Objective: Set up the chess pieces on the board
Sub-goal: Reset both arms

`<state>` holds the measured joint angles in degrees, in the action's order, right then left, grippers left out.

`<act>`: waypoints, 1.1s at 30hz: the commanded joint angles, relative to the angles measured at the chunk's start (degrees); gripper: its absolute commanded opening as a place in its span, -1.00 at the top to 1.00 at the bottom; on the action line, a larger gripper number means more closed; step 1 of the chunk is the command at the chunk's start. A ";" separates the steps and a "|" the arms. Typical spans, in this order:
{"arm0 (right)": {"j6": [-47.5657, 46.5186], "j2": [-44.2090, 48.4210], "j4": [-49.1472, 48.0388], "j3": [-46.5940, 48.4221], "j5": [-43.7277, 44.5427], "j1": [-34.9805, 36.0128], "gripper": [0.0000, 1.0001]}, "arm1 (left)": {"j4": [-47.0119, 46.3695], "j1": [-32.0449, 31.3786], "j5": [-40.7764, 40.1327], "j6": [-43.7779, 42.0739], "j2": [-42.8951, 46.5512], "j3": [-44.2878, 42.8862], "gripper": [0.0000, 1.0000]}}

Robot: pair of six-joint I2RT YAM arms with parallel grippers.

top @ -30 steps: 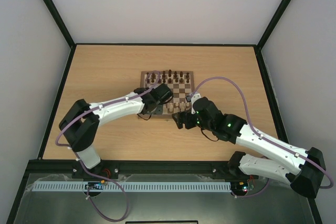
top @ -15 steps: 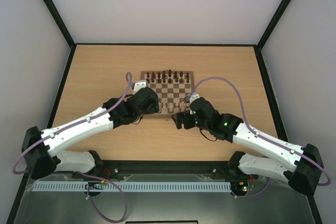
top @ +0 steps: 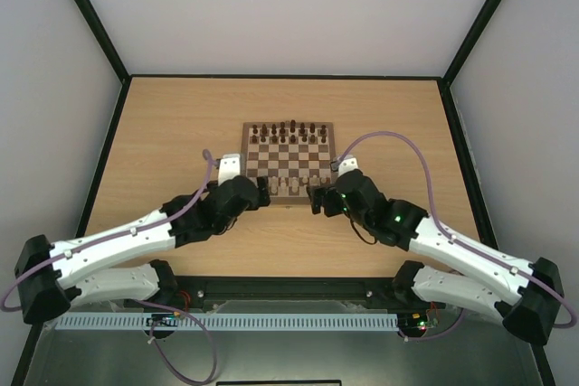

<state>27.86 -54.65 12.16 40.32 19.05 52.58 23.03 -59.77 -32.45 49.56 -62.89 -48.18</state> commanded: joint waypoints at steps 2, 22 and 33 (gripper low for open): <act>-0.73 7.56 0.54 -2.34 6.84 -0.17 -0.97 | -7.13 -0.01 -1.98 -0.47 7.03 7.91 -0.98; -1.77 -1.39 -20.78 -6.37 -2.30 -34.27 -0.97 | -35.66 16.19 -3.84 -25.77 19.43 16.86 -0.98; -3.75 -7.48 -44.45 -20.65 9.53 -46.46 -0.97 | -46.54 50.56 15.65 -29.93 26.89 32.57 -0.98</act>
<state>25.30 -59.31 -18.48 23.77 21.26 6.74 -16.08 -17.76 -27.05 22.26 -35.00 -20.78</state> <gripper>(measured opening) 0.986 0.990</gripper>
